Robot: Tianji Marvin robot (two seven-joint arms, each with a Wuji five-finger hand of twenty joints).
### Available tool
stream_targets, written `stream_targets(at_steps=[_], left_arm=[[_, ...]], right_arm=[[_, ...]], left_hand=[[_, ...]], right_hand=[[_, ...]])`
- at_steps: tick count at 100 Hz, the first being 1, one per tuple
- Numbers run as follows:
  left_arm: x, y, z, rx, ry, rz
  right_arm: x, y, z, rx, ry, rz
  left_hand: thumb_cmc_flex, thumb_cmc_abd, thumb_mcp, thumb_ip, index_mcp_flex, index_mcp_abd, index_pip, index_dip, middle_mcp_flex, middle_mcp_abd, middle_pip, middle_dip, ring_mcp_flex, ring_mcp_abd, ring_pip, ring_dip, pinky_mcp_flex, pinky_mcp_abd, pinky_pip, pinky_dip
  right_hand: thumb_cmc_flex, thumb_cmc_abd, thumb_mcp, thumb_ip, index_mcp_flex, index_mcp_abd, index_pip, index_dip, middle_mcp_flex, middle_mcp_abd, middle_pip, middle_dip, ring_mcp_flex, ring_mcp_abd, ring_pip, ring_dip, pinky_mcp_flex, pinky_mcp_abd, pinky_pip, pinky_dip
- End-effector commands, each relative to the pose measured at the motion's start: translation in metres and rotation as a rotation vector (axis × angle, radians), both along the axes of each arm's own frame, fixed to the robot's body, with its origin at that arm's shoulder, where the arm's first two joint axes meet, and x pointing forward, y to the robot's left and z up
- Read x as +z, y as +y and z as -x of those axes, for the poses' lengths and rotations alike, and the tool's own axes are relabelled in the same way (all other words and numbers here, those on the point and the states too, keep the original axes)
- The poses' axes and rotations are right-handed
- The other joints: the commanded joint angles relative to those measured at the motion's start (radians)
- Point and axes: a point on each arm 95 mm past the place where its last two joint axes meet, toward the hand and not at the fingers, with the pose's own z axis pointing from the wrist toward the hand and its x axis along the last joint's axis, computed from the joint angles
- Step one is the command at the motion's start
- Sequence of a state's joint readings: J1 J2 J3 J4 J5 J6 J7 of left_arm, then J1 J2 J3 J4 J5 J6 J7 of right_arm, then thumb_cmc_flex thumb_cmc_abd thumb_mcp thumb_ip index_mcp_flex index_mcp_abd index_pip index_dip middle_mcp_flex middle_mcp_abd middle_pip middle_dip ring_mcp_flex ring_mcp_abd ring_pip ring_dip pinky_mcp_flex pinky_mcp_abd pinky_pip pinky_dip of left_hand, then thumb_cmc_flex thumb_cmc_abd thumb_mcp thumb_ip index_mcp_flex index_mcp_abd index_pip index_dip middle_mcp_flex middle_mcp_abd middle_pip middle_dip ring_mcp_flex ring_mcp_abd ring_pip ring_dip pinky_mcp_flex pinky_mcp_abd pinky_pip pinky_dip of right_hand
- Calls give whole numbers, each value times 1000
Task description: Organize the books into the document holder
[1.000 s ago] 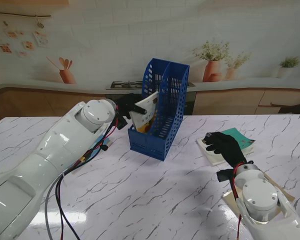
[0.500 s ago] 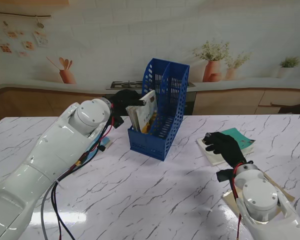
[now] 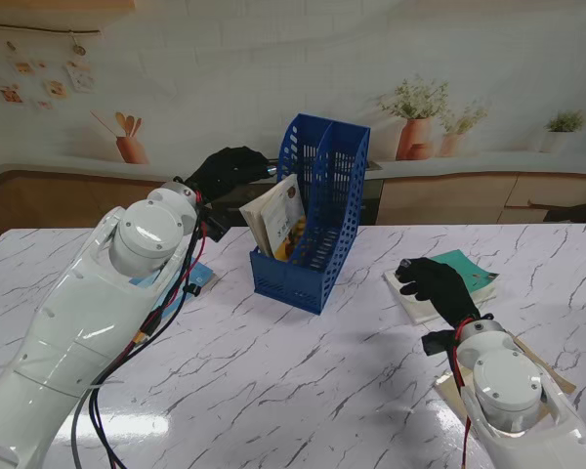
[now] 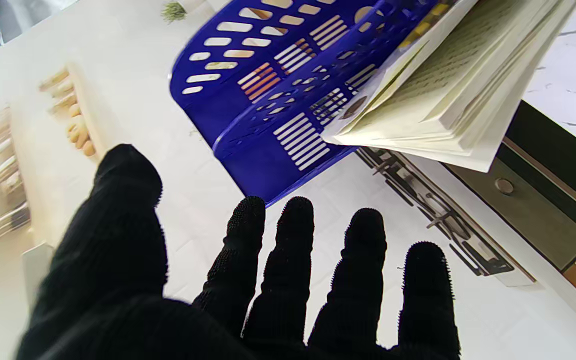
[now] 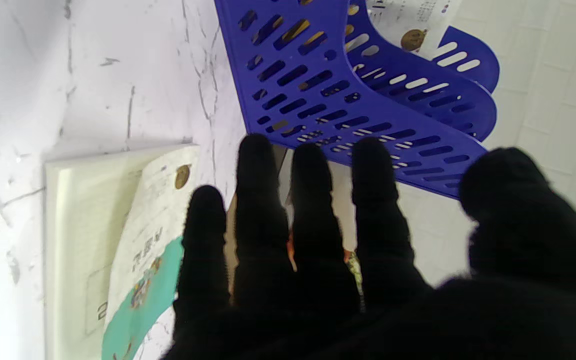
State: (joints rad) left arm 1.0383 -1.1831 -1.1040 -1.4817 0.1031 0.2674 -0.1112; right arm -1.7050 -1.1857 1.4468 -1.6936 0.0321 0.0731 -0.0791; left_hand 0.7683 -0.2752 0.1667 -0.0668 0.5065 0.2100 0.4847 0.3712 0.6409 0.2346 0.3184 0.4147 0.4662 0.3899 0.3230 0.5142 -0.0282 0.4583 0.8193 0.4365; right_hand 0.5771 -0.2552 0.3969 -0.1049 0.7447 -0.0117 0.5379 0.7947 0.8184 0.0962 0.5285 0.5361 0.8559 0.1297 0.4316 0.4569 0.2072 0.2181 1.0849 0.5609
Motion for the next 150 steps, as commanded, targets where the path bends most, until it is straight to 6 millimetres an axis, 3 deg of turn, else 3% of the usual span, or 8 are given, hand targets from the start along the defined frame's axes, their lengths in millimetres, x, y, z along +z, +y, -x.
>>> stream_targets(at_steps=[1,12,34,66,112,150], left_arm=[[-3,-5,8,-29,-18,-4],[0,-6,21,-32,-48,12],[1,-11,48,-48,-93,51],[-10,-14,86,-63,-126,110],[-52,-12,124,-96,-105,175],[-103,-16,141,-133,39,229]], right_arm=[[-2,4,2,5,2,-9],[-2,4,2,7,0,-7],[-3,6,2,11,0,-12],[-4,8,3,18,3,-18],[-6,13,5,36,11,-25],[-5,10,8,44,13,-4]], left_hand=[[18,37,-38,27,3,-24,-10,0,-17,-4,-14,-6,-12,-4,-25,-2,-14,8,-32,14],[24,44,-54,28,6,-23,-11,0,-13,3,-9,-3,15,-23,11,26,-8,11,-4,36],[29,54,-75,29,13,-20,-17,-2,-9,8,-6,1,22,-20,28,46,2,15,37,68],[44,67,-104,32,25,-30,-18,1,-2,4,-3,5,36,-23,48,63,14,14,73,94],[59,74,-129,34,68,-60,5,13,17,-11,16,24,57,-11,70,78,29,15,87,99],[106,63,-116,37,70,-86,22,20,38,-28,15,28,74,-5,63,68,35,13,95,98]], right_hand=[[-8,20,-9,30,12,-22,-22,3,-17,-20,2,7,-12,-12,-11,3,-16,319,-5,-9],[-5,22,-16,31,10,-22,-25,5,-19,-18,3,6,-14,-11,-11,3,-19,319,-8,-11],[-2,22,-27,33,14,-21,-29,9,-13,-14,-1,3,-9,-3,-11,2,-21,331,-11,-11],[-8,16,-24,35,27,-25,-29,12,3,-13,-8,2,4,2,-13,4,-17,341,-8,-6],[-10,23,-16,32,17,-25,-33,14,-11,-22,-3,7,-5,-11,-14,5,-17,321,-6,-6],[14,14,-27,35,3,-20,-44,10,-22,-21,-9,-2,-15,-10,-13,2,-15,312,3,-2]])
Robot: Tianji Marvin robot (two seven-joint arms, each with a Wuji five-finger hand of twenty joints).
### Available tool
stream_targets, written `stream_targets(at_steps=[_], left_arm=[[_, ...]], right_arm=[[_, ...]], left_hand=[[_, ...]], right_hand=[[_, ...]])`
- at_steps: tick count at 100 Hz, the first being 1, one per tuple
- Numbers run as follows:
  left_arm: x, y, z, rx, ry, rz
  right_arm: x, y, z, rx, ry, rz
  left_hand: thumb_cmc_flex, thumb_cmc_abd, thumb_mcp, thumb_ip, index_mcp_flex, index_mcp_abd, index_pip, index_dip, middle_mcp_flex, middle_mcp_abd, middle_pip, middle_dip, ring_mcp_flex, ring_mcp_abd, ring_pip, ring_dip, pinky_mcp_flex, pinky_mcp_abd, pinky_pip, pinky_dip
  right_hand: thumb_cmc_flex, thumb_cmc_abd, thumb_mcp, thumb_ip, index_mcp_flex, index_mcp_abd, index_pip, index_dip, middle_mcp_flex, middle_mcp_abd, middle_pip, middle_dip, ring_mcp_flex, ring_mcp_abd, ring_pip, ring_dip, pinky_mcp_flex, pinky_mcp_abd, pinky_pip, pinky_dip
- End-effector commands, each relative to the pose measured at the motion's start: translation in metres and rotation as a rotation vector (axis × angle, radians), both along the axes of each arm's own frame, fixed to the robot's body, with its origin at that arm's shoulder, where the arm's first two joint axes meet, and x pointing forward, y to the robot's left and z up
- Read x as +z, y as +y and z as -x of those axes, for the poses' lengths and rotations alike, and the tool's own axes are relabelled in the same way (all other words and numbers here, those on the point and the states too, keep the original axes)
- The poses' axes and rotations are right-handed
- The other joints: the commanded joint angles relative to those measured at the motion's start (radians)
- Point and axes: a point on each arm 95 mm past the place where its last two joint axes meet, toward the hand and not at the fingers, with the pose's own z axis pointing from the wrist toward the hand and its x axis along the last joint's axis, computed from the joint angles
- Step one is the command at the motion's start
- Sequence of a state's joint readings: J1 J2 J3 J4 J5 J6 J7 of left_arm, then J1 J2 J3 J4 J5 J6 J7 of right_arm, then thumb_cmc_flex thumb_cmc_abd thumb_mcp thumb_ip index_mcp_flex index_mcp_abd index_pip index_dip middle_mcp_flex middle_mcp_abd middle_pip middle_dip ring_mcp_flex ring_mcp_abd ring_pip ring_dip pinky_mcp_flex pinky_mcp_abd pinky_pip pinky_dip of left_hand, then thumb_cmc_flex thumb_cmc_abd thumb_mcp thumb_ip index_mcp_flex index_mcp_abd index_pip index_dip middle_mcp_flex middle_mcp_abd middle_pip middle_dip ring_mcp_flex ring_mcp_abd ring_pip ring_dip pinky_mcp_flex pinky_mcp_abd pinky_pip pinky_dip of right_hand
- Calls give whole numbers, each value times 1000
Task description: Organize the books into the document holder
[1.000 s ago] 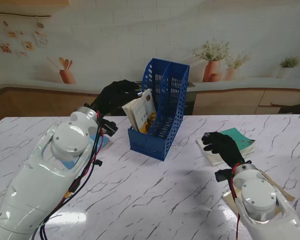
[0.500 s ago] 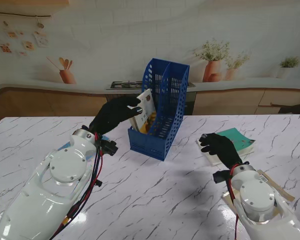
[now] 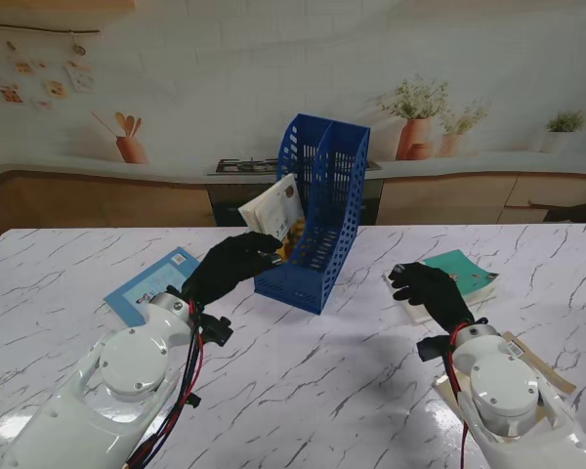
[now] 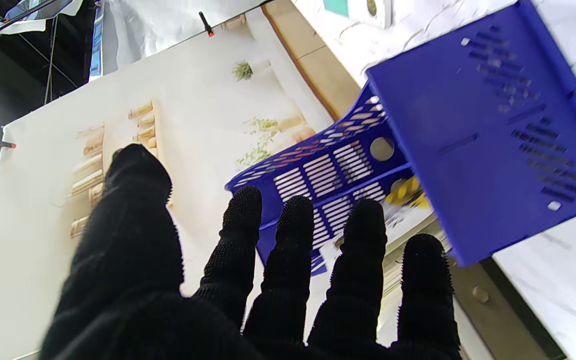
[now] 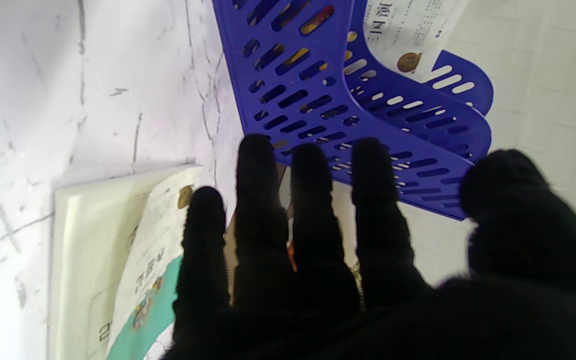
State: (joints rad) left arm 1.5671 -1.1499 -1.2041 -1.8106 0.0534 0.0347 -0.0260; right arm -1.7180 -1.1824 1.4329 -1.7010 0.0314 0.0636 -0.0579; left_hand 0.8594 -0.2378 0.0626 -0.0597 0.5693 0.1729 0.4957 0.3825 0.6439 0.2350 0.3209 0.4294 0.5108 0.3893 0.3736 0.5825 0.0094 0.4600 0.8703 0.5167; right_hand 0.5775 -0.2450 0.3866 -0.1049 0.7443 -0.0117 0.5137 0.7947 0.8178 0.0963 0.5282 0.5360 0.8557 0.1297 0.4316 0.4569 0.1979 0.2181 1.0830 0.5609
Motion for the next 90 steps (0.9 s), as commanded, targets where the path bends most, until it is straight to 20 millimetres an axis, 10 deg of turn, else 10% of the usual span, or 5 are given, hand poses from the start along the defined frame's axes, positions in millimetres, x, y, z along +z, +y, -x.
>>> stream_targets(at_steps=[1,43,55,90], left_arm=[[-19,-5,5,-29,38,16],[-61,0,10,-45,162,16],[-67,8,11,-35,172,-20],[-64,42,12,46,130,-212]], right_arm=[[-1,2,3,5,4,-1],[-1,3,3,18,10,11],[-2,3,3,19,12,12],[-1,4,3,23,11,15]], left_hand=[[16,25,-11,30,7,-50,11,9,35,-28,12,13,29,-5,12,-1,-3,12,44,17],[71,6,37,39,-1,-53,25,9,27,-32,14,13,20,-6,13,-6,-6,0,43,10],[23,-40,217,28,-4,-59,44,3,23,-36,16,11,-2,-13,-18,-38,-15,-77,-3,-43],[-7,-12,263,22,-46,-54,13,-9,-55,-41,-36,-19,-117,-58,-123,-121,-95,-165,-173,-138]], right_hand=[[13,4,-17,35,3,-20,-20,10,-21,-20,-9,-2,-15,-8,-13,2,-6,312,5,-1],[5,-3,-4,36,14,-23,-20,7,-6,-16,-20,-6,-3,1,-17,2,-9,329,1,5],[4,-5,3,34,15,-25,-20,6,-4,-18,-21,-4,0,-1,-17,3,-9,327,0,6],[4,1,5,29,5,-24,-19,3,-17,-23,-13,0,-8,-14,-18,3,-8,310,-2,4]])
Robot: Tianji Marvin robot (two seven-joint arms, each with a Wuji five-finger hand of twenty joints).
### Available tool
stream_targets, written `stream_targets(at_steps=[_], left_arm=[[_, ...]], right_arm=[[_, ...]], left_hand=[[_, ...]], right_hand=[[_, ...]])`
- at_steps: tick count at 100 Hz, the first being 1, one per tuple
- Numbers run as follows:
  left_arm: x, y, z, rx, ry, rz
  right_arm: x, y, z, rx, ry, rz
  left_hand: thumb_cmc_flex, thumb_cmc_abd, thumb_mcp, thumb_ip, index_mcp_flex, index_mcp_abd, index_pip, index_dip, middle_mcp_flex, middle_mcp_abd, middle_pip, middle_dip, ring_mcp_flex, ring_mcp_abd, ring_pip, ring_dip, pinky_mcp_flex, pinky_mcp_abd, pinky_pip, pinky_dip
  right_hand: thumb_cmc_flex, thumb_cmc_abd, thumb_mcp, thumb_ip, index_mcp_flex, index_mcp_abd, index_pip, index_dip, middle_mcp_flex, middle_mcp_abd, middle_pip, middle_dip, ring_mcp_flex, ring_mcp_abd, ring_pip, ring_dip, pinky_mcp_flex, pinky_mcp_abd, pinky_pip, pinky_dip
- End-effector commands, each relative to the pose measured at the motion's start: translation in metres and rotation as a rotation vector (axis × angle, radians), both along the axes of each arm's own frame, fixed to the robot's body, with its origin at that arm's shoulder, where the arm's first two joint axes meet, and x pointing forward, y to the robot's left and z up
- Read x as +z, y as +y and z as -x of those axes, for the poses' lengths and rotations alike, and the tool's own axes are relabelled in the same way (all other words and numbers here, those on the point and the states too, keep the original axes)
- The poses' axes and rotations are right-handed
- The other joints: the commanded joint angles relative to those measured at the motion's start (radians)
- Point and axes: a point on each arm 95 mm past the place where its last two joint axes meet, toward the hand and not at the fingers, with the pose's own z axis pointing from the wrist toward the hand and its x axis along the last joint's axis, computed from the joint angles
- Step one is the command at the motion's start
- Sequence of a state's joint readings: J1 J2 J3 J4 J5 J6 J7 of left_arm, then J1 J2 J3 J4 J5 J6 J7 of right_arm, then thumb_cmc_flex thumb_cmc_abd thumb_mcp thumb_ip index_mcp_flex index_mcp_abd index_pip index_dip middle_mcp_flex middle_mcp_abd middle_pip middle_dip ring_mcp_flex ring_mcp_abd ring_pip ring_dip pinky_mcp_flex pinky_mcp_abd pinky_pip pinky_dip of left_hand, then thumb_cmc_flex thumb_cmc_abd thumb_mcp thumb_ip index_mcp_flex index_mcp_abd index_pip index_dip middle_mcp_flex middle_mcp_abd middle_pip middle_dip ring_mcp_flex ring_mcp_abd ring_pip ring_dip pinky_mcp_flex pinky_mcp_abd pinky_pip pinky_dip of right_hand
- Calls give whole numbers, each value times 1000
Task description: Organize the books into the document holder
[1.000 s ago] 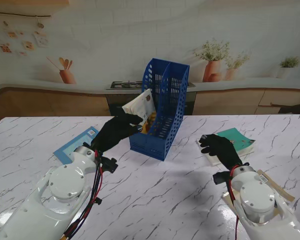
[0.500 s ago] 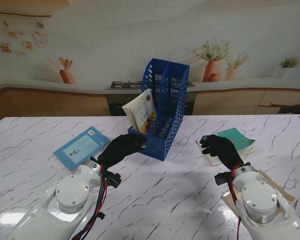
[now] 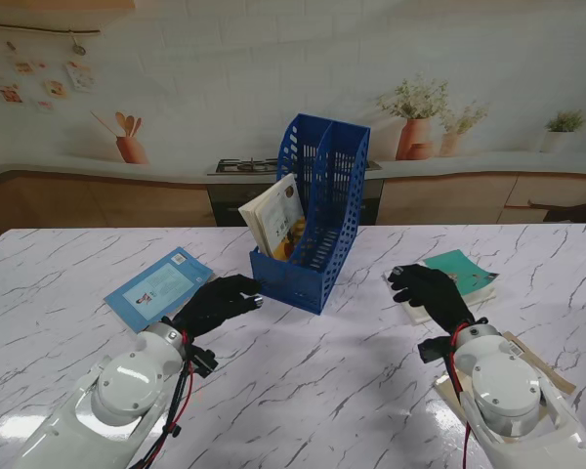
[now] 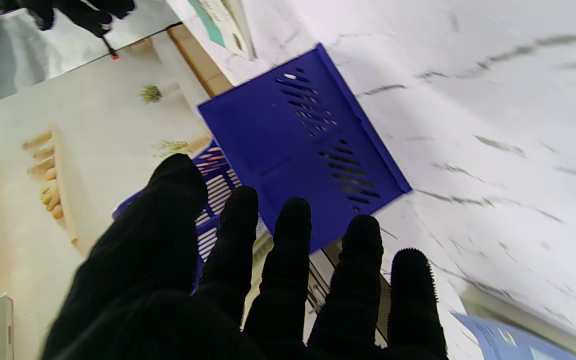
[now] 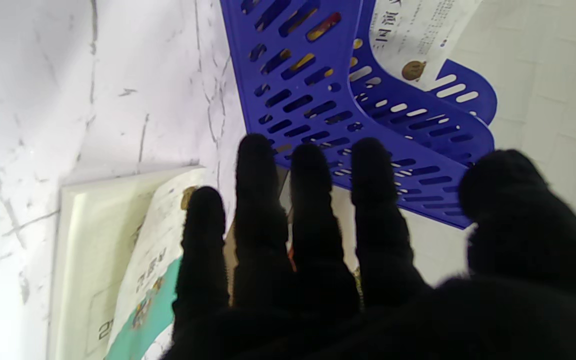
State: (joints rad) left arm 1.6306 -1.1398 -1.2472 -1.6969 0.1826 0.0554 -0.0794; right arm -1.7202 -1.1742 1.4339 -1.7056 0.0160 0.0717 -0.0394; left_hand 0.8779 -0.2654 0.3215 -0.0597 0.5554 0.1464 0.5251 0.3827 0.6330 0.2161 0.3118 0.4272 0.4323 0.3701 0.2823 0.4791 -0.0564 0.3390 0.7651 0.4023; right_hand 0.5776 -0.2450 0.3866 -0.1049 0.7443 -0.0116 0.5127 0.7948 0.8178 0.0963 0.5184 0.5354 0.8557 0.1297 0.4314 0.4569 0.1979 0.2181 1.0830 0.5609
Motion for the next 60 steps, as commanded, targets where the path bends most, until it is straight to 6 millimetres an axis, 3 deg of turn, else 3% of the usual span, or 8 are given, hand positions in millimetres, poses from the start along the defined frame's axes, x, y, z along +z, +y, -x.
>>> stream_targets(at_steps=[1,32,48,60], left_arm=[[2,10,3,1,-6,-31],[16,57,-2,79,-48,-216],[17,83,-14,94,-32,-307],[19,101,-28,107,-11,-378]], right_arm=[[-1,4,2,5,2,-7],[-1,5,2,11,2,-4],[-1,6,1,10,3,-8],[-1,6,1,12,3,-5]], left_hand=[[-24,18,-1,23,-34,-25,-22,-11,-48,-22,-29,-19,-42,-41,-36,-21,-27,-43,-86,-28],[-56,45,-93,27,-67,-34,-66,-12,-119,-39,-85,-54,-145,-85,-135,-78,-22,-98,-424,-46],[-69,58,-129,26,-74,-42,-66,-4,-123,-46,-94,-58,-160,-103,-150,-92,-23,-125,-484,-48],[-45,62,-124,31,-97,-43,-75,-5,-146,-56,-103,-63,-177,-142,-160,-104,-19,-155,-535,-60]], right_hand=[[4,2,5,29,5,-24,-18,3,-18,-24,-3,0,-9,-14,-18,3,-8,310,-2,4],[5,12,-8,33,-9,-15,-24,2,-26,-22,3,-1,-16,-15,-13,3,-11,305,-5,2],[5,11,-14,34,-6,-15,-25,2,-24,-18,1,-4,-14,-8,-12,2,-14,313,-7,1],[5,9,-15,35,-2,-14,-25,2,-18,-14,-2,-5,-12,-4,-14,2,-15,321,-9,1]])
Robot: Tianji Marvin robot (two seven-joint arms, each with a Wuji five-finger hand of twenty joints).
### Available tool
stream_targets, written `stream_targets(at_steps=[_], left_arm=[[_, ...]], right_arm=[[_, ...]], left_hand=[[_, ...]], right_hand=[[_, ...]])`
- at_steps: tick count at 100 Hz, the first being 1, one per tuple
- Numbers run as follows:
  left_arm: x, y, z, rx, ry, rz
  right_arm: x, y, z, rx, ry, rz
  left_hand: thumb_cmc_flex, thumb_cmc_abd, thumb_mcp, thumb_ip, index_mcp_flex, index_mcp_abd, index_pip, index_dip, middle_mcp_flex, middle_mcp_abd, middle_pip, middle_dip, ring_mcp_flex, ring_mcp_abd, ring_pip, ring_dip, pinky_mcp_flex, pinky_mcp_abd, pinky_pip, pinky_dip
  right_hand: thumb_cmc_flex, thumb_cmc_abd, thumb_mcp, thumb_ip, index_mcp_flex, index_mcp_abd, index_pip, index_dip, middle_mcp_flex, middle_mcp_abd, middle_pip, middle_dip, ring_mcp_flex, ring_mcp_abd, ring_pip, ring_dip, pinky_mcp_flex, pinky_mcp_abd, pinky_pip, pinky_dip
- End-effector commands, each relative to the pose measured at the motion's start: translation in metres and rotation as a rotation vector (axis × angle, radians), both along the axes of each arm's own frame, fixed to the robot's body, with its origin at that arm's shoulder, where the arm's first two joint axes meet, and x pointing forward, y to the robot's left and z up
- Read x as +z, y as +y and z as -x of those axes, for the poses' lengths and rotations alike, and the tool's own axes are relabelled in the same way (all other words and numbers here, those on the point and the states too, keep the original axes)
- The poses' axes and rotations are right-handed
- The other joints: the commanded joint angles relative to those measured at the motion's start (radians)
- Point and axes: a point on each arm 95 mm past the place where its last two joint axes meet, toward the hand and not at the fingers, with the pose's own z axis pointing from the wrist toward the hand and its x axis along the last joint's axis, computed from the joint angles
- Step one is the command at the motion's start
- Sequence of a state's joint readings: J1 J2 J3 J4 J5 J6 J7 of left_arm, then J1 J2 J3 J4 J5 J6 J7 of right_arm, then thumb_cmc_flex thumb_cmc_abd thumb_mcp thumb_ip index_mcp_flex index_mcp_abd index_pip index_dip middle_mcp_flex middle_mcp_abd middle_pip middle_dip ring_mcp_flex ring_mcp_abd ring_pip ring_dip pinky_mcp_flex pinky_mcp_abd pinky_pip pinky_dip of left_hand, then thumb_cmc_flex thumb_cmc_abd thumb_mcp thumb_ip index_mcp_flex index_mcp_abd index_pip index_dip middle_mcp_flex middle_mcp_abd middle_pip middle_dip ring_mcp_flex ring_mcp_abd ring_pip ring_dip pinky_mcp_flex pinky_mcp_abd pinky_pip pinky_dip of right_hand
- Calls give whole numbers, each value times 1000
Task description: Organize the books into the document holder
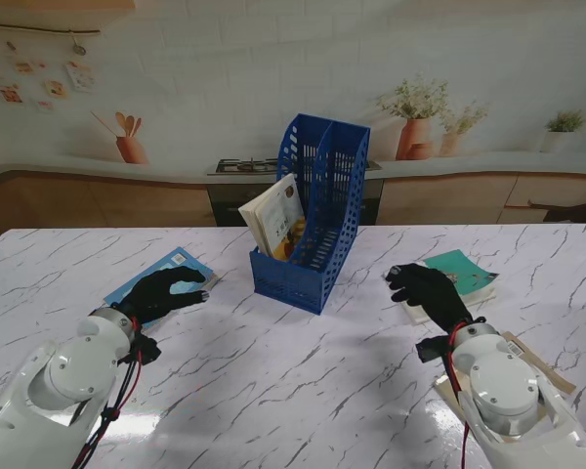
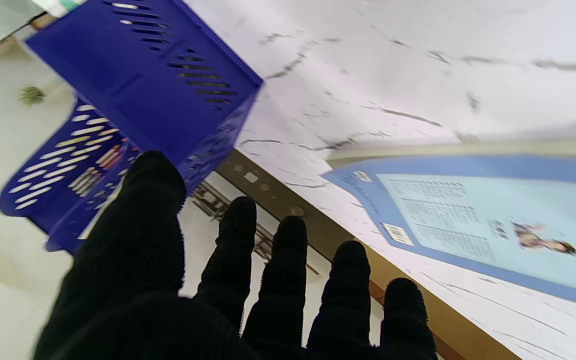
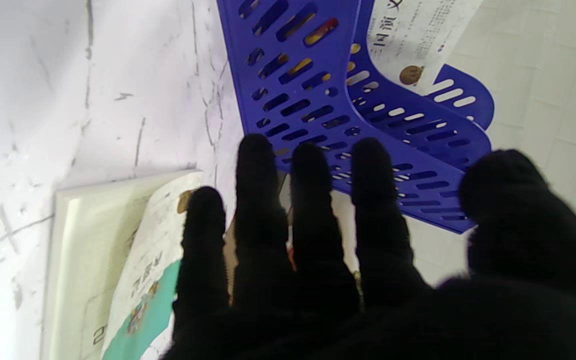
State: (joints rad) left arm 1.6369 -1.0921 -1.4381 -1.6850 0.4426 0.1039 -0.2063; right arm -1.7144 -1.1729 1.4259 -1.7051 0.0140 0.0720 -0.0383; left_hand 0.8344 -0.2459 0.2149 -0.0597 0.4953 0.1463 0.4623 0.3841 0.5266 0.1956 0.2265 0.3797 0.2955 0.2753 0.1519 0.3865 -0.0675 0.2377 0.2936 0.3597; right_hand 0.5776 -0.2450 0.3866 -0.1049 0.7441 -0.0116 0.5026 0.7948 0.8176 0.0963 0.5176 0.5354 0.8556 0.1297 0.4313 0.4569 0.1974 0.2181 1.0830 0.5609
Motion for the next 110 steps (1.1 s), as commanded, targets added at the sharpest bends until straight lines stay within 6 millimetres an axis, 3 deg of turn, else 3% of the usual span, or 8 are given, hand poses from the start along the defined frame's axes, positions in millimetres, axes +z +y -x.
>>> stream_targets(at_steps=[1,26,56,71,83,92,101,110], left_arm=[[3,17,-11,11,3,-54],[0,43,-43,39,44,-152],[-25,50,-64,32,147,-174],[-41,50,-75,42,188,-160],[-51,44,-74,30,244,-141],[-58,40,-71,25,258,-144],[-63,37,-65,3,276,-169],[-68,34,-58,-10,312,-166]], right_arm=[[-2,3,2,4,5,-7],[-2,3,2,5,13,-1],[-4,5,0,21,27,2],[-4,5,0,22,33,3],[-3,5,1,24,35,5],[-4,4,1,26,35,3],[-4,5,1,26,36,1],[-5,5,1,26,40,-3]], left_hand=[[0,42,-16,32,-38,-43,-12,-6,-40,-37,-18,-16,-41,-50,-29,-12,-8,-56,-66,-18],[-30,51,-11,25,-56,-39,-14,-15,-65,-62,-20,-33,-60,-104,-33,-26,6,-105,-147,-55],[-46,72,-15,24,-107,-6,-37,-32,-132,-56,-51,-126,-116,-187,-58,-67,12,-146,-213,-92],[-52,87,-25,23,-131,-6,-40,-35,-177,-71,-29,-153,-160,-199,-52,-80,20,-167,-264,-116],[-50,96,-32,24,-129,6,-39,-36,-156,-45,-20,-155,-139,-179,-41,-78,28,-152,-263,-116],[-36,98,-39,24,-99,69,-39,-40,-118,-10,-10,-163,-99,-150,-21,-72,48,-122,-228,-82],[-25,101,-32,22,-37,110,-33,-48,-54,26,7,-163,-32,-112,16,-59,113,-70,-143,-18],[-18,103,-1,21,-2,127,-10,-49,-8,40,16,-156,2,-96,49,-53,101,-66,-26,31]], right_hand=[[5,9,-15,35,-2,-14,-15,2,-19,-15,-2,-6,-11,-3,-14,2,-14,322,-9,1],[0,6,-9,36,2,-15,-16,2,-11,-14,-10,-6,-3,0,-17,3,-14,327,-8,3],[-2,11,-4,34,0,-16,-16,3,-17,-20,-8,-1,-8,-8,-19,4,-12,315,-7,4],[1,15,-9,34,-4,-14,-17,3,-21,-22,-3,0,-11,-14,-17,4,-13,307,-7,3],[5,18,-15,34,-6,-14,-16,3,-24,-24,2,1,-14,-15,-14,4,-14,303,-7,2],[8,19,-20,34,-6,-13,-16,3,-25,-23,4,0,-16,-16,-12,4,-15,301,-8,1],[10,19,-24,35,-6,-14,-16,4,-25,-21,5,-1,-15,-13,-10,4,-16,303,-9,0],[11,19,-26,36,-4,-13,-15,3,-21,-19,5,-2,-15,-11,-10,3,-17,307,-9,0]])
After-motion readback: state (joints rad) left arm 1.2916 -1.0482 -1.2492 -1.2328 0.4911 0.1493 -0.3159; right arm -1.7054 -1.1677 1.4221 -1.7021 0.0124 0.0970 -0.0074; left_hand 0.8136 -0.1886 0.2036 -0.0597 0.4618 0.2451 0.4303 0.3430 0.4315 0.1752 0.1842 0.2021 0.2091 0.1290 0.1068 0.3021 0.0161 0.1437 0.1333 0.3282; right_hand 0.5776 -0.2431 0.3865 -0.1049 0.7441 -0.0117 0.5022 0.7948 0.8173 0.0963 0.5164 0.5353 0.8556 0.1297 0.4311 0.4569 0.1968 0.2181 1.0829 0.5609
